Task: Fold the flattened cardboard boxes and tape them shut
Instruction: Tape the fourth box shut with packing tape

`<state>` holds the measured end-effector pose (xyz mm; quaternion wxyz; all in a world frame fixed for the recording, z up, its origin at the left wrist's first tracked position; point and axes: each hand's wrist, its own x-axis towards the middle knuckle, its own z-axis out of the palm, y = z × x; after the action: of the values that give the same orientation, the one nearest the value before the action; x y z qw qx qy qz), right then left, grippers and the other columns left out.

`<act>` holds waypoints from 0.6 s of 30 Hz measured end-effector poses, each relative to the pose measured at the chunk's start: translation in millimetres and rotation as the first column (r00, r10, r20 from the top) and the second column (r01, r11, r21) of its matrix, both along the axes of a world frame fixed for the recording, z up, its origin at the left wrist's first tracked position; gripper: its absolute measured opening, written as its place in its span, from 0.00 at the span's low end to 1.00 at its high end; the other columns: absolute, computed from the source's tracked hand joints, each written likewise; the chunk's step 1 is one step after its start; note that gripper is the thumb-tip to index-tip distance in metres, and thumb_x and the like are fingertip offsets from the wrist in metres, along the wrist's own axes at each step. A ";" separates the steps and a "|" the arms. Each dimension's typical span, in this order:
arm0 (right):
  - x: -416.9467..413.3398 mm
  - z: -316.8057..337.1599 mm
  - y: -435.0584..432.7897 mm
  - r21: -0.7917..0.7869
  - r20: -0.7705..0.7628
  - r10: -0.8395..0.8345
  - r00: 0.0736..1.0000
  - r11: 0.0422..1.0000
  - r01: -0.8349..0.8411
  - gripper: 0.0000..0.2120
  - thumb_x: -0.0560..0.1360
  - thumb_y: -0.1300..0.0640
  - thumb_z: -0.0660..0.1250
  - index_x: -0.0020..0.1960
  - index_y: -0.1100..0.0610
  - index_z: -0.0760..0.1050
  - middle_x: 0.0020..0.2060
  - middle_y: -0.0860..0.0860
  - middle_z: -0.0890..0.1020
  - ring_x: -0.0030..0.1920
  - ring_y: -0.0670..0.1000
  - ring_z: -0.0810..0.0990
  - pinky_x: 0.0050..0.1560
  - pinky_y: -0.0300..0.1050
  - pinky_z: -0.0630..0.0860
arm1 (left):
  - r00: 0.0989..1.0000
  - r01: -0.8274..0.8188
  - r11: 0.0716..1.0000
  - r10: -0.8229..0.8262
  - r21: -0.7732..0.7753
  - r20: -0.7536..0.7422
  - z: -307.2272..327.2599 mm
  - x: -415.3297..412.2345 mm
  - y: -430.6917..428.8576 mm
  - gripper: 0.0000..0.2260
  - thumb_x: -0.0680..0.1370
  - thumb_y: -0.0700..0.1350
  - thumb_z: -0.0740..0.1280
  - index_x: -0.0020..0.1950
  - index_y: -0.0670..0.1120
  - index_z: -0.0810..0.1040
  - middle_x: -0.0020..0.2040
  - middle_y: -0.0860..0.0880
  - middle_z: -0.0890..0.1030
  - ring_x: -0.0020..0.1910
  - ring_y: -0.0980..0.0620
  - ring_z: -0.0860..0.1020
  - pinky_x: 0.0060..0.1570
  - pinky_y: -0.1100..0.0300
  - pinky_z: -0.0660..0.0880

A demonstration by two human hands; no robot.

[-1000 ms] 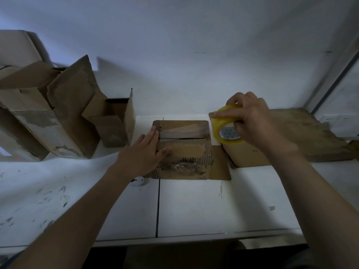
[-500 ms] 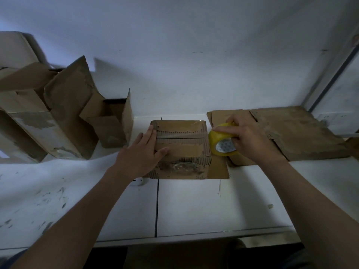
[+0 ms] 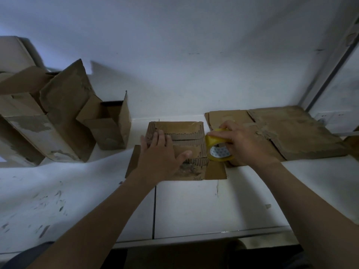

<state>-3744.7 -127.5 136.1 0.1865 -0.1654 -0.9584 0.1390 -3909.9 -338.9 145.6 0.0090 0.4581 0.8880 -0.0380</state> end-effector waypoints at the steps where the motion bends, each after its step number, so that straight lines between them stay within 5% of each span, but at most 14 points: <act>1: 0.1 -0.1 0.0 0.001 0.003 0.002 1.000 1.000 -0.002 0.32 0.70 0.73 0.68 0.65 0.44 0.80 0.58 0.51 0.75 0.58 0.57 0.72 0.53 0.56 0.74 | 1.000 0.020 1.000 -0.020 0.005 0.020 -0.7 5.5 5.7 0.49 0.71 0.73 0.34 0.81 0.43 0.53 0.82 0.41 0.51 0.81 0.42 0.50 0.76 0.35 0.45; 6: 1.5 -0.1 1.5 0.019 0.014 0.019 1.000 1.000 -0.019 0.34 0.68 0.72 0.69 0.66 0.43 0.78 0.56 0.50 0.75 0.57 0.57 0.73 0.50 0.59 0.75 | 0.991 0.086 0.995 -0.091 0.053 0.097 -2.6 35.3 34.5 0.43 0.76 0.73 0.42 0.81 0.45 0.53 0.82 0.41 0.49 0.80 0.39 0.48 0.74 0.32 0.46; 12: 9.9 6.2 2.6 0.024 0.035 0.048 0.998 0.999 -0.049 0.31 0.72 0.69 0.71 0.68 0.43 0.76 0.57 0.49 0.74 0.57 0.55 0.73 0.52 0.57 0.75 | 0.969 0.201 0.977 -0.208 0.066 0.130 1.7 41.4 51.5 0.31 0.83 0.62 0.49 0.81 0.45 0.53 0.83 0.48 0.48 0.81 0.45 0.46 0.72 0.28 0.44; 18: 20.2 34.5 -31.8 0.109 0.188 -0.023 0.982 0.994 0.003 0.25 0.77 0.44 0.68 0.72 0.33 0.66 0.50 0.46 0.70 0.57 0.52 0.67 0.56 0.50 0.64 | 0.927 0.338 0.941 -0.333 0.000 0.174 9.9 10.5 41.4 0.25 0.85 0.56 0.47 0.82 0.54 0.48 0.82 0.56 0.45 0.81 0.50 0.43 0.70 0.25 0.40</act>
<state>-3724.5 -159.2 170.6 0.1042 -0.1737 -0.9768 0.0694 -3899.4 -297.4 155.5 0.0857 0.6044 0.7919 -0.0129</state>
